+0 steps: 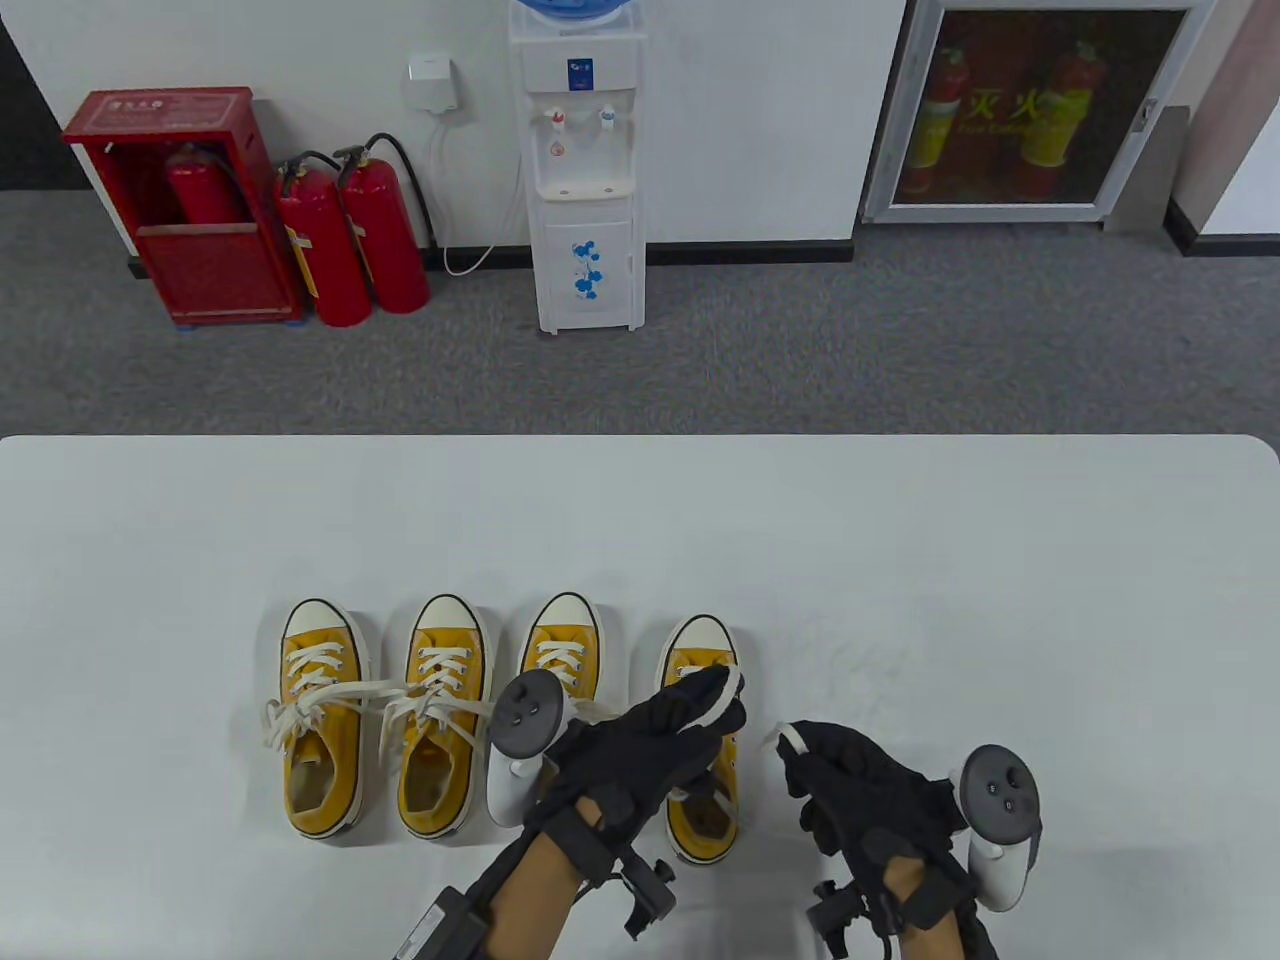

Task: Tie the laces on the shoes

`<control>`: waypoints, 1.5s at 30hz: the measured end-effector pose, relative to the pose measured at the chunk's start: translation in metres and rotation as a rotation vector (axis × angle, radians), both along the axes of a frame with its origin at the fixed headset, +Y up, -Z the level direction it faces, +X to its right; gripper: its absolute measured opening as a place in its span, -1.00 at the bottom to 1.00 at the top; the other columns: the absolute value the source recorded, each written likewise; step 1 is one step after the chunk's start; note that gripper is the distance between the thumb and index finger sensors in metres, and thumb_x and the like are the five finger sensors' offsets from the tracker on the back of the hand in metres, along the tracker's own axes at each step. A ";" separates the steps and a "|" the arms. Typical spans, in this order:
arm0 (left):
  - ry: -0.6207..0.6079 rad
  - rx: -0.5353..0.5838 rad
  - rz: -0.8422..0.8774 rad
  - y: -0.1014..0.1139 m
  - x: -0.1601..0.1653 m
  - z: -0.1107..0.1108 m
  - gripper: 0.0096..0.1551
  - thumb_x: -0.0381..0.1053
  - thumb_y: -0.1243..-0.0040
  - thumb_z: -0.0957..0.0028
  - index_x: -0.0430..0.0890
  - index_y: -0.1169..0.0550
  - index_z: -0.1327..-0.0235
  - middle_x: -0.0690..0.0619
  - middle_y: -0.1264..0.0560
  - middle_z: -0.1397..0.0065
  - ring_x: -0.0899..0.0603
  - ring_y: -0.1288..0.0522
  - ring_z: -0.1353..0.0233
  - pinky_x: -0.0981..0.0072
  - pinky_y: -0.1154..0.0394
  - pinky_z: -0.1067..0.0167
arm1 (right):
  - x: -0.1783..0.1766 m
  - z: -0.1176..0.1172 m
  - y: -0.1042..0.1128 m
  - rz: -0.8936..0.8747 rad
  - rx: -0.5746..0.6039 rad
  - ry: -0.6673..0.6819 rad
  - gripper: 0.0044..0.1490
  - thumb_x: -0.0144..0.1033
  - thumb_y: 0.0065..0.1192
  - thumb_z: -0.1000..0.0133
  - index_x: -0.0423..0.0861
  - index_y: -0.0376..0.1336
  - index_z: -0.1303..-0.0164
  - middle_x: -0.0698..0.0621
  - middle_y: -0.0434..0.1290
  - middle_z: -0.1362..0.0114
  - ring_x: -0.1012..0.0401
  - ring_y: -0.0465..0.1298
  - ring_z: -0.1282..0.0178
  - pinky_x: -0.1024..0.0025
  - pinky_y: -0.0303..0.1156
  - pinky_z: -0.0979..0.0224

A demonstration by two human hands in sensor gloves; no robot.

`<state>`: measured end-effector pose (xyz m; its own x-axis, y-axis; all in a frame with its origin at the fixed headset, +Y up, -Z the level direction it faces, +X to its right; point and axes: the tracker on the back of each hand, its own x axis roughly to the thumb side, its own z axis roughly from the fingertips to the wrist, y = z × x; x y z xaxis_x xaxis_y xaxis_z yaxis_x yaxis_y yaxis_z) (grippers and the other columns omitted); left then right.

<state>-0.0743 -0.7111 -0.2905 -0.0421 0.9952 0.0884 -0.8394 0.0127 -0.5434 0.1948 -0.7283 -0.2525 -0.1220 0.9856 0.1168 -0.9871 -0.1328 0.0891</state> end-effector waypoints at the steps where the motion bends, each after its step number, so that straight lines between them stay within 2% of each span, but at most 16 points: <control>1: -0.009 -0.008 -0.008 -0.002 0.002 0.000 -0.67 0.39 -0.26 -0.04 0.17 -0.58 0.19 -0.05 -0.25 -0.75 -0.29 -0.44 -0.63 0.00 -0.65 -0.03 | -0.003 0.000 0.000 0.011 0.001 0.024 -0.50 -0.10 0.40 -0.04 0.01 0.49 -0.16 0.01 0.62 -0.06 0.43 0.58 0.62 0.25 0.65 0.12; 3: -0.019 -0.019 -0.025 -0.006 0.004 0.001 -0.61 0.43 -0.21 -0.05 0.17 -0.58 0.13 -0.12 -0.23 -0.75 -0.30 -0.42 -0.64 0.01 -0.65 -0.02 | -0.006 0.000 0.000 0.024 0.008 0.044 -0.51 -0.10 0.40 -0.04 0.03 0.50 -0.15 0.01 0.62 -0.06 0.43 0.58 0.61 0.25 0.65 0.12; 6: -0.033 -0.034 -0.036 -0.010 0.007 0.001 -0.57 0.45 -0.16 -0.06 0.17 -0.59 0.09 -0.07 -0.23 -0.76 -0.31 -0.42 -0.64 -0.02 -0.63 -0.04 | -0.010 0.000 0.000 0.031 0.012 0.073 -0.53 -0.10 0.40 -0.04 0.05 0.51 -0.13 0.01 0.62 -0.06 0.42 0.58 0.61 0.24 0.64 0.11; 10: 0.001 -0.008 -0.112 -0.011 0.009 0.002 -0.56 0.45 -0.14 -0.06 0.15 -0.62 0.11 -0.07 -0.31 -0.73 -0.29 -0.50 -0.51 -0.14 -0.56 -0.16 | -0.012 0.000 0.000 0.037 0.013 0.100 -0.54 -0.09 0.40 -0.04 0.06 0.52 -0.11 0.01 0.62 -0.05 0.42 0.59 0.60 0.23 0.64 0.10; 17: 0.011 -0.006 -0.131 -0.012 0.009 0.002 -0.53 0.43 -0.13 -0.07 0.13 -0.67 0.07 -0.03 -0.51 -0.60 -0.21 -0.63 -0.18 -0.02 -0.59 0.01 | -0.014 0.000 0.000 0.044 0.000 0.127 -0.54 -0.09 0.40 -0.04 0.06 0.53 -0.11 0.01 0.62 -0.05 0.41 0.59 0.59 0.22 0.64 0.09; 21: 0.014 -0.007 -0.142 -0.013 0.008 0.001 -0.52 0.43 -0.12 -0.07 0.14 -0.68 0.07 -0.04 -0.56 -0.54 -0.15 -0.68 0.06 0.04 -0.61 0.14 | -0.014 0.000 0.000 0.041 0.001 0.125 -0.55 -0.09 0.40 -0.04 0.07 0.53 -0.11 0.01 0.62 -0.06 0.41 0.59 0.58 0.22 0.64 0.08; 25: -0.038 -0.034 -0.117 -0.016 0.011 0.001 -0.50 0.44 -0.08 -0.09 0.13 -0.64 0.00 -0.09 -0.52 -0.57 -0.08 -0.72 0.17 0.09 -0.66 0.21 | -0.014 0.000 0.000 0.037 -0.002 0.122 -0.55 -0.10 0.40 -0.04 0.08 0.53 -0.11 0.00 0.62 -0.07 0.40 0.59 0.58 0.21 0.63 0.08; 27: -0.057 -0.051 -0.103 -0.017 0.013 0.002 -0.48 0.44 -0.07 -0.09 0.13 -0.62 -0.04 -0.10 -0.51 -0.58 -0.08 -0.75 0.13 0.07 -0.67 0.17 | -0.013 0.000 0.000 0.038 -0.003 0.120 -0.56 -0.11 0.40 -0.04 0.08 0.54 -0.10 0.00 0.62 -0.07 0.40 0.59 0.57 0.21 0.63 0.07; 29: -0.085 -0.073 -0.089 -0.018 0.015 0.003 -0.47 0.42 -0.06 -0.10 0.11 -0.60 -0.07 -0.11 -0.50 -0.58 -0.12 -0.77 0.00 0.03 -0.67 0.11 | -0.013 0.000 0.000 0.038 -0.006 0.116 -0.56 -0.11 0.40 -0.04 0.09 0.54 -0.10 0.00 0.62 -0.07 0.40 0.59 0.57 0.20 0.63 0.07; 34: -0.061 -0.084 -0.076 -0.018 0.015 0.002 -0.47 0.38 -0.06 -0.11 0.05 -0.62 -0.06 -0.10 -0.57 -0.48 -0.24 -0.72 -0.23 -0.11 -0.63 -0.15 | -0.011 0.000 0.000 0.034 -0.012 0.112 -0.56 -0.12 0.40 -0.04 0.08 0.54 -0.10 0.00 0.62 -0.08 0.39 0.60 0.56 0.19 0.63 0.05; 39: 0.004 -0.059 -0.078 -0.013 0.008 0.002 -0.48 0.35 -0.08 -0.10 0.03 -0.65 -0.01 -0.10 -0.60 -0.44 -0.29 -0.70 -0.25 -0.18 -0.60 -0.22 | -0.009 0.000 0.000 0.025 -0.020 0.102 -0.54 -0.11 0.40 -0.04 0.04 0.53 -0.12 0.00 0.62 -0.08 0.38 0.60 0.55 0.18 0.62 0.04; 45: 0.134 0.084 -0.206 -0.001 -0.004 0.002 -0.47 0.38 -0.13 -0.07 0.07 -0.76 0.08 -0.08 -0.68 -0.34 -0.28 -0.75 -0.17 -0.18 -0.64 -0.15 | -0.006 0.000 0.000 0.018 -0.023 0.094 -0.51 -0.08 0.41 -0.03 -0.01 0.52 -0.11 0.01 0.62 -0.06 0.38 0.60 0.53 0.17 0.62 0.03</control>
<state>-0.0779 -0.7119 -0.2883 0.1783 0.9705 0.1623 -0.8788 0.2313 -0.4174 0.1884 -0.7286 -0.2530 -0.1295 0.9859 0.1055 -0.9718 -0.1474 0.1842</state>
